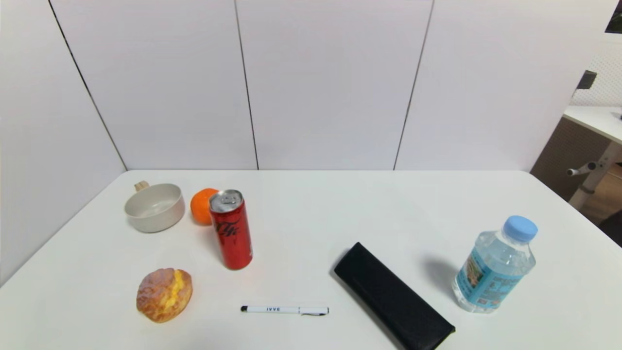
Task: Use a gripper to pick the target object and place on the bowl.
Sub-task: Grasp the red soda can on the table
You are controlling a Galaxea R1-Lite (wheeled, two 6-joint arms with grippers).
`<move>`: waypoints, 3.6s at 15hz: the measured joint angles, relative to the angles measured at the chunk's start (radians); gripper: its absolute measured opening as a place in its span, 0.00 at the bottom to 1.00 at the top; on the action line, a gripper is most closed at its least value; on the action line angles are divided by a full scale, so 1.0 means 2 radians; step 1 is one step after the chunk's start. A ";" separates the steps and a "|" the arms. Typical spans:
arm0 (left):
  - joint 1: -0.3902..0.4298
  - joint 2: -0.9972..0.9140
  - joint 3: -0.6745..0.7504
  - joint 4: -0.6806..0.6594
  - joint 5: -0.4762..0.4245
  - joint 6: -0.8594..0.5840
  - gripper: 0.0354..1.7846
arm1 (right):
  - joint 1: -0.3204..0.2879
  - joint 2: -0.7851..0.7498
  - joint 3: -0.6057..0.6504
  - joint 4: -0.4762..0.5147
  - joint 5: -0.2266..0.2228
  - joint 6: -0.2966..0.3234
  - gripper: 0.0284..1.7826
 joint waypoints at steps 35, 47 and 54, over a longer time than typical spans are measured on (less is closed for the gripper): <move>-0.205 0.766 -0.256 -0.452 -0.026 0.029 0.94 | 0.000 0.000 0.000 0.000 0.000 0.000 0.96; -0.196 0.864 -0.204 -0.580 -0.026 0.024 0.94 | 0.000 0.000 0.000 0.000 0.000 0.000 0.96; -0.196 0.886 -0.200 -0.581 -0.026 0.023 0.94 | 0.000 0.000 0.000 0.000 0.000 0.000 0.96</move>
